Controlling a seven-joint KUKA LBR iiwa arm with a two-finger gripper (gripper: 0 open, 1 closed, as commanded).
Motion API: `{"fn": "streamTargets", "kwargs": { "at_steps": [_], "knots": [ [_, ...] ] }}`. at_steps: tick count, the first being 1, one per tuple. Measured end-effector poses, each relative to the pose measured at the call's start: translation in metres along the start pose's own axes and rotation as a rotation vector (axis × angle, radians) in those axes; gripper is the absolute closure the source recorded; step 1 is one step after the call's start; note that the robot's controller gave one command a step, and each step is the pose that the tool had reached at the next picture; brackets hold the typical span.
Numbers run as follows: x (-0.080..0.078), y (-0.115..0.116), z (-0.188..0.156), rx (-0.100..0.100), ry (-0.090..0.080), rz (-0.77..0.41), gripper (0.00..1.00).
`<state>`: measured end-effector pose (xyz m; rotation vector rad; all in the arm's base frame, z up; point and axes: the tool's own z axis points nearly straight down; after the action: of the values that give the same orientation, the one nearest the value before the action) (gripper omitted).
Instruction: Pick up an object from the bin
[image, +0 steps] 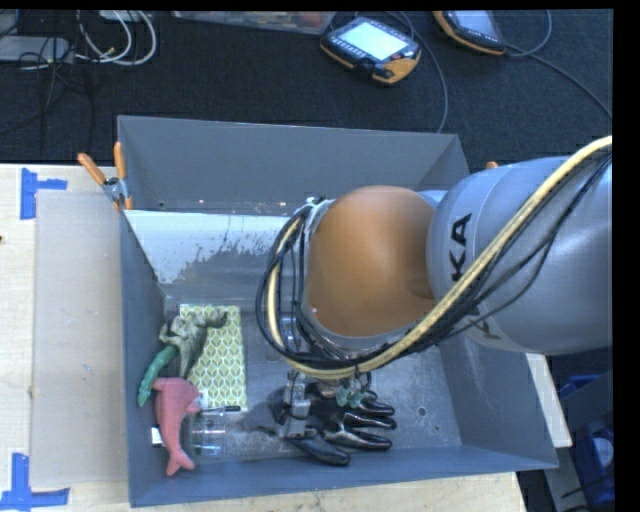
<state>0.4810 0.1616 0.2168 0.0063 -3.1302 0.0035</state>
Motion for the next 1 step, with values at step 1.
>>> {"fn": "streamTargets", "kwargs": {
  "at_steps": [1],
  "knots": [
    [-0.0017, -0.0012, -0.0045, -0.002, -0.008, 0.006, 0.00]
  ]
}}
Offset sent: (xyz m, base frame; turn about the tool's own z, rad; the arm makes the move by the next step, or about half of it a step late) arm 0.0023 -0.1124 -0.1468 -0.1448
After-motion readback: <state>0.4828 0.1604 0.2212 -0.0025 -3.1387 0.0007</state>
